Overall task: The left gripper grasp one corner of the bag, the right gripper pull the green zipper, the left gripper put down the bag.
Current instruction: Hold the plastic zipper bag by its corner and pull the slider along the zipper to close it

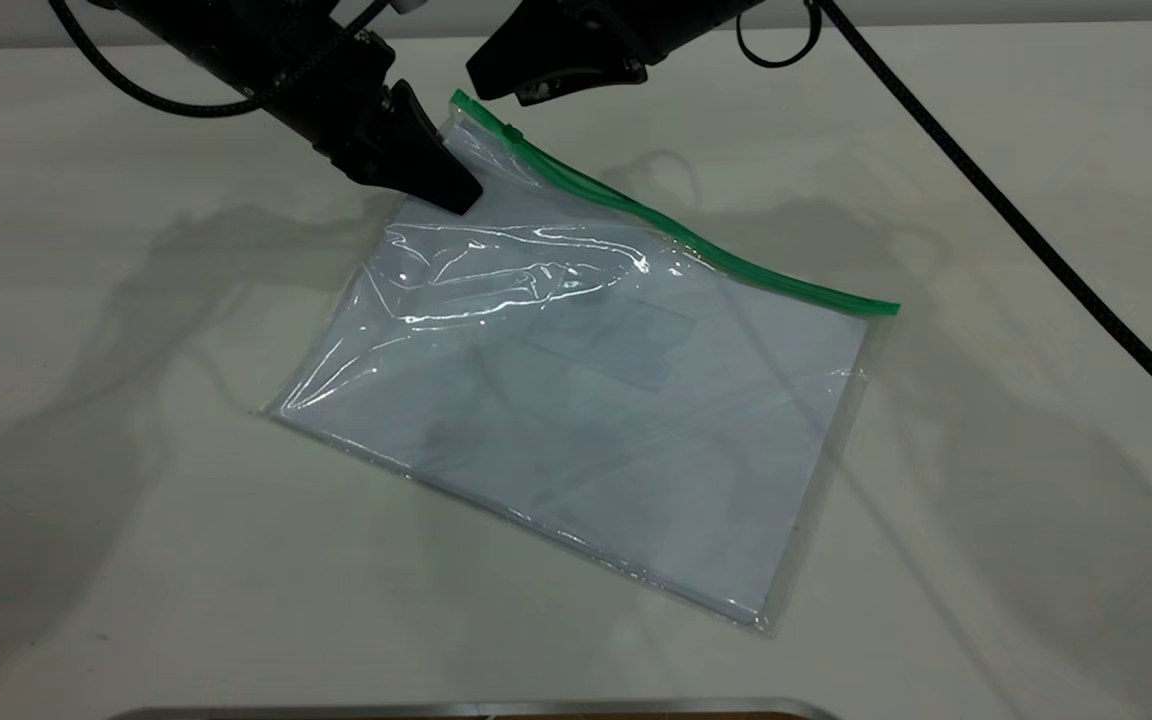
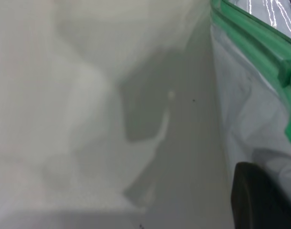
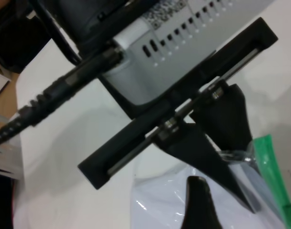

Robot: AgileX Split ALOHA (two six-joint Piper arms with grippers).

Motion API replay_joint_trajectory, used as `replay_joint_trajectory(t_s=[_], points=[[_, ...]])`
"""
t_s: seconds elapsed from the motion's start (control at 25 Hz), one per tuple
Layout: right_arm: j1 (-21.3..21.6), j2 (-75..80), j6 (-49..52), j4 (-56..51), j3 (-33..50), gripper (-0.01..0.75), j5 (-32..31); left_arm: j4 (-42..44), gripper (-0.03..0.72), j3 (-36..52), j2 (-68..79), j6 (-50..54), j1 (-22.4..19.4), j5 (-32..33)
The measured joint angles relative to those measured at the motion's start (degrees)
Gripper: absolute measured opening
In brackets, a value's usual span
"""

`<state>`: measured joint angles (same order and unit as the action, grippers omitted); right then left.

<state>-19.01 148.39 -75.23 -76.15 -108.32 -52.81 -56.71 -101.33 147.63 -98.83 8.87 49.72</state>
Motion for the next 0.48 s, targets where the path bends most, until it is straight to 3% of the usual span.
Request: replay_joint_trajectory(t_s=[0.48], points=[[0.37,1.68,-1.46,0.78,-0.06,0.547,4.2,-3.03,0.057,0.0,-0.11,-6.01,0.0,0.0]])
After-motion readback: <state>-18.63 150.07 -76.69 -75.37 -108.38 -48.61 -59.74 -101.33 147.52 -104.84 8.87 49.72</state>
